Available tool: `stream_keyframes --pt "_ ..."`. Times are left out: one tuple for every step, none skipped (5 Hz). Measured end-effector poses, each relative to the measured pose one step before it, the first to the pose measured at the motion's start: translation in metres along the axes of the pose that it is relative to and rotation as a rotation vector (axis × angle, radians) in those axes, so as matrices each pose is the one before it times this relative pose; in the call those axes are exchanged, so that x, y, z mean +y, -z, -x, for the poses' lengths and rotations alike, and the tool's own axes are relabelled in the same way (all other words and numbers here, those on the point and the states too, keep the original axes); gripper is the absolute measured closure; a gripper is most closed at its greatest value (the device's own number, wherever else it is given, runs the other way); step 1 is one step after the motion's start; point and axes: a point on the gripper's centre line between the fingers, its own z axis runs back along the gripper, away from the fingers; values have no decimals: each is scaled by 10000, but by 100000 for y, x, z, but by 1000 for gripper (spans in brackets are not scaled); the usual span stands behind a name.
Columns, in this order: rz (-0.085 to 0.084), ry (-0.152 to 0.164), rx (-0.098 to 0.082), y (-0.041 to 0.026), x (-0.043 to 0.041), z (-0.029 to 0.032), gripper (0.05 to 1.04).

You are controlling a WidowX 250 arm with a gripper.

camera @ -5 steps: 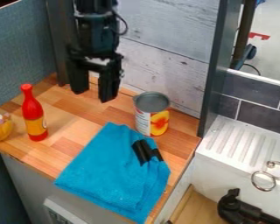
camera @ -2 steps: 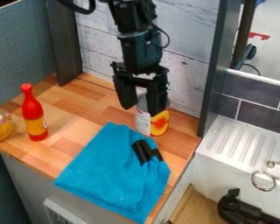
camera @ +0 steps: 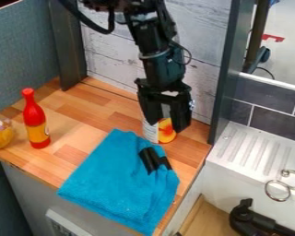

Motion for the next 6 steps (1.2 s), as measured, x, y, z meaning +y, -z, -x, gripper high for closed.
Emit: stream_keyframes --pt "-26 48 -505 421 -320 -865 83" --pt "-47 -48 -42 1080 -522 -435 83" --pt "107 88 -108 430 4 -657 83" --pt "-10 -229 -89 577 355 -607 83" --pt "-94 -278 -262 447 381 -859 83" --pt "333 -499 -375 819 259 -600 83"
